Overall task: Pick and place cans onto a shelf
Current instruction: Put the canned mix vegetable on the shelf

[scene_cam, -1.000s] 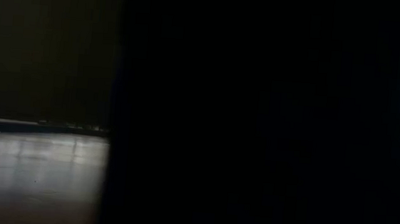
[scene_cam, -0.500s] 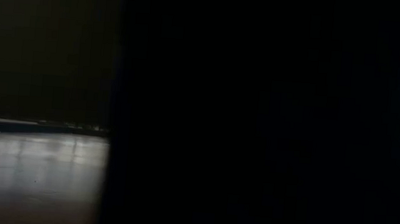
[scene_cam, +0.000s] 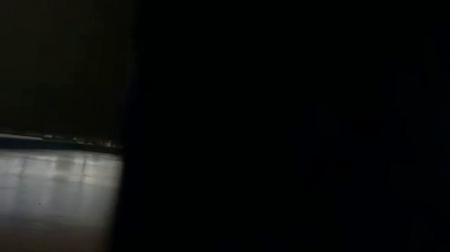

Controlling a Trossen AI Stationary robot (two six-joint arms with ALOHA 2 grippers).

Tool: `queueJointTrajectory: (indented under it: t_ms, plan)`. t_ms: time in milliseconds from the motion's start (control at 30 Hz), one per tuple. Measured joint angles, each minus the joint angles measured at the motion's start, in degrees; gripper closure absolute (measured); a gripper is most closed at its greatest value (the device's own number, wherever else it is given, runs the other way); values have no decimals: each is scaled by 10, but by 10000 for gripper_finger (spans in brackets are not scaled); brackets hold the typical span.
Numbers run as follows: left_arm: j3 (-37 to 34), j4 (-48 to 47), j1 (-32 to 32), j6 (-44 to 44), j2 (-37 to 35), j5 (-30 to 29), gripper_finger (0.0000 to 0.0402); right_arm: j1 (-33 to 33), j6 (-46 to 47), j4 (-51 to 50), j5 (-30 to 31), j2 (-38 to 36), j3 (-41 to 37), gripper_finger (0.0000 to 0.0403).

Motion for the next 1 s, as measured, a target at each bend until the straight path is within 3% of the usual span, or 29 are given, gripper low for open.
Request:
queueJointTrajectory:
  t_ms: [267, 500, 767, 1000]
  plan:
    - [0, 3, 4, 2, 24, -15, 400, 0, 24, 2, 0, -28, 0, 379]
    - [0, 6, -1, -33, 24, -48, 383, 0, 30, 9, 0, -28, 0, 379]
    - [0, -20, -11, -131, 15, -124, 378, -5, 101, 123, 1, -15, -53, 379]
    - [0, -76, -13, -182, -10, -123, 376, -25, 122, 233, 5, 31, -127, 379]
